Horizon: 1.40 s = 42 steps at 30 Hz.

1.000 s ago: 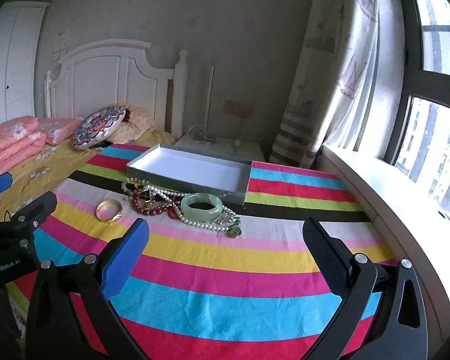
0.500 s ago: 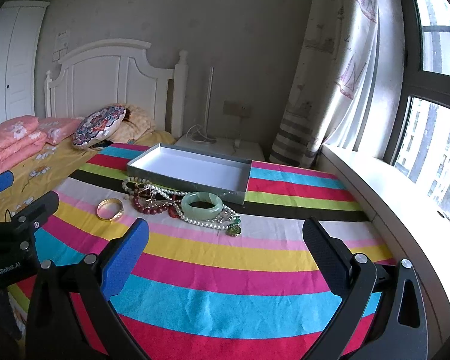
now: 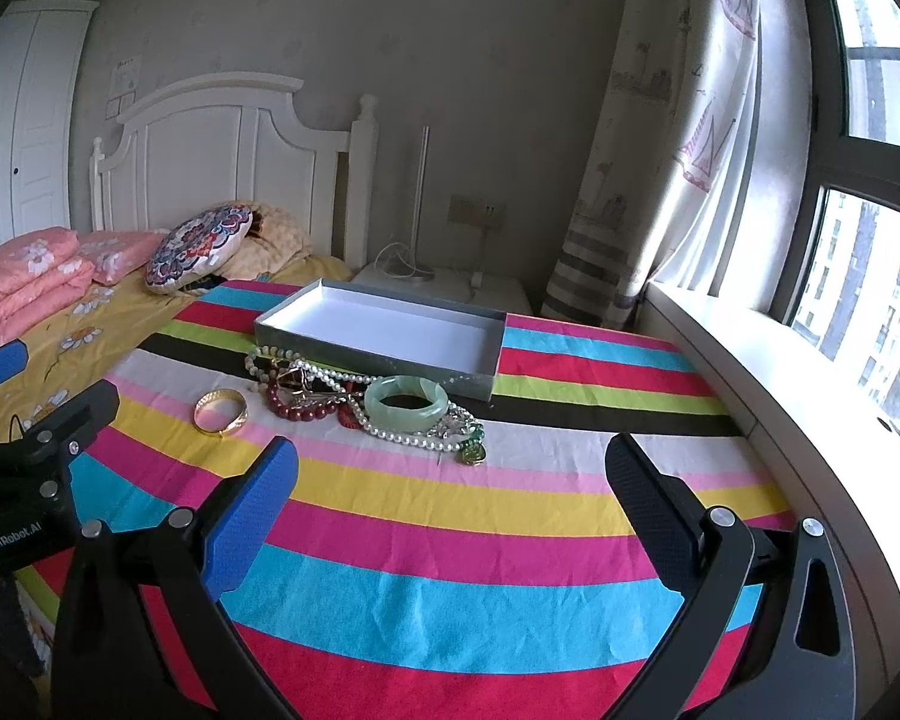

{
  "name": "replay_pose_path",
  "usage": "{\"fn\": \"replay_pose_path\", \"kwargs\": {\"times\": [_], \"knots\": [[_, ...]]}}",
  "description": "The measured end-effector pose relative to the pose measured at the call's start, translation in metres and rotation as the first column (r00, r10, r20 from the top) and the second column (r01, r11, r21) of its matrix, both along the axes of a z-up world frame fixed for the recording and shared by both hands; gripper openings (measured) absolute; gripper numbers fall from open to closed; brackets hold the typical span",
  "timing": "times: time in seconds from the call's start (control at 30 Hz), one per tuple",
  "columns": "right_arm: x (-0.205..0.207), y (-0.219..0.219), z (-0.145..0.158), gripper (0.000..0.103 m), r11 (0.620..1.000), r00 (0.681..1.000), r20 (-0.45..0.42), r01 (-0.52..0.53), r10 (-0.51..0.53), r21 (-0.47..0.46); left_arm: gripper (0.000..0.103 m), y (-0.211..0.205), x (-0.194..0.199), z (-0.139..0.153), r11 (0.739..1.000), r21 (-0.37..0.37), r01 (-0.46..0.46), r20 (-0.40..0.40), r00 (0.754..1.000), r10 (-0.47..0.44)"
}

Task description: Organize jewelry

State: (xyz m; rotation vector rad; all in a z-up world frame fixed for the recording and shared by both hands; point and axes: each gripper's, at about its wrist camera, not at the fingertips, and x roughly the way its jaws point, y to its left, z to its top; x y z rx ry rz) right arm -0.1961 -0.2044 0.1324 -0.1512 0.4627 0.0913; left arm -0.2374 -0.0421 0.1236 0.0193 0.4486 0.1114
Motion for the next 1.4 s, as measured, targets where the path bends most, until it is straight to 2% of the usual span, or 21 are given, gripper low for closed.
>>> {"fn": "replay_pose_path", "kwargs": {"times": [1.0,1.17,1.27,1.4], "knots": [[-0.004,0.005,-0.006,0.098,1.000,1.000,-0.015,-0.010,0.010,-0.004,0.101,-0.001,0.001,-0.008,1.000,-0.002,0.005,-0.009,1.000,-0.005],[0.001,0.005,-0.013,0.098,1.000,0.999,-0.041,-0.017,0.017,0.005,0.101,-0.001,0.001,-0.013,1.000,-0.007,0.004,-0.024,1.000,-0.004],[0.008,-0.005,-0.021,0.098,0.999,0.998,-0.056,-0.027,0.029,0.047,0.101,0.002,0.005,-0.021,1.000,-0.014,0.015,-0.030,0.999,-0.015],[0.032,-0.029,-0.043,0.098,0.994,0.990,-0.141,-0.004,0.019,0.107,0.101,0.010,0.018,-0.037,0.999,-0.024,0.027,-0.067,0.997,-0.029]]}}
